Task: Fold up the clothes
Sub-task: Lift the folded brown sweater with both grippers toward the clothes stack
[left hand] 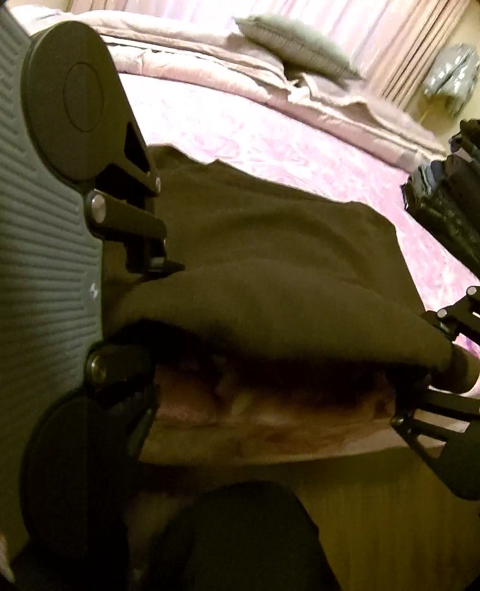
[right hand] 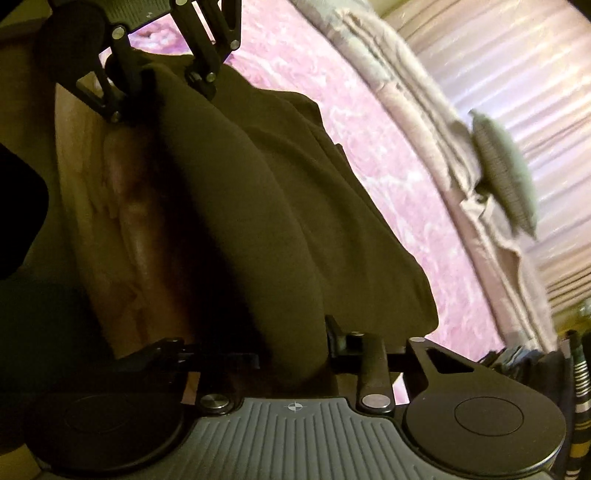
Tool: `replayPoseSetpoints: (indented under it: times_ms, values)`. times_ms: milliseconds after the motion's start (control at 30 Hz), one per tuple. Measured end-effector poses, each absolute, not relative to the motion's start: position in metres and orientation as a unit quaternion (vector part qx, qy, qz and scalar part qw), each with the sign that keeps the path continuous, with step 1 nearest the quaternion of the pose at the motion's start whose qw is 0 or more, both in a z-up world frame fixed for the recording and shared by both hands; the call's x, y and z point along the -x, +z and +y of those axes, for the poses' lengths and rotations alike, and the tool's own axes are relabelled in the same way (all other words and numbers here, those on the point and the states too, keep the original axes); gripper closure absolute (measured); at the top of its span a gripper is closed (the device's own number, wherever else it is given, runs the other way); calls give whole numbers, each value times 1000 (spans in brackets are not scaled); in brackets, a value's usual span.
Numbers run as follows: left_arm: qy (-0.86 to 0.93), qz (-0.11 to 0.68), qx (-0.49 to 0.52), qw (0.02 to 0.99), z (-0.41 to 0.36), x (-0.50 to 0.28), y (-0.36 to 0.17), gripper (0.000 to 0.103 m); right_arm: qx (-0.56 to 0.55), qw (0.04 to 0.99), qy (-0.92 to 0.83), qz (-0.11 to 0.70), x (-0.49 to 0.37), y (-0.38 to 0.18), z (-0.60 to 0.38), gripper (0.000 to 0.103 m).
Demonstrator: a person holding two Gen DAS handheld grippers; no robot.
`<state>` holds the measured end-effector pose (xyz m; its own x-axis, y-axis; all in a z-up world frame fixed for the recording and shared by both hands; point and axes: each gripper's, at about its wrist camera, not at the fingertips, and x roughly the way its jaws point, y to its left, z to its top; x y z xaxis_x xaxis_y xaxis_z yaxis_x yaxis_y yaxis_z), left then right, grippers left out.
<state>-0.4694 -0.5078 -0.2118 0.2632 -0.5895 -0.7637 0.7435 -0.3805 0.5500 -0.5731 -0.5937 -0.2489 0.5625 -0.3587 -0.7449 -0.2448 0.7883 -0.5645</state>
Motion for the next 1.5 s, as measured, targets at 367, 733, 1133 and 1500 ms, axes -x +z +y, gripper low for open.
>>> replayPoseSetpoints:
  times_ms: [367,733,1133,1500]
  values:
    - [-639,137,-578,488,-551,467,-35,91,228,818,8,529,586,-80,-624,79]
    - [-661,96,-576,472,-647,490,45,91,216,827,-29,518,628,10,-699,80]
    - [-712,-111,-520,458,-774,483,157,91,238,814,-232,476,646,133,-787,81]
    - [-713,-211,-459,485,-932,496,252,91,271,798,-322,431,672,238,-924,80]
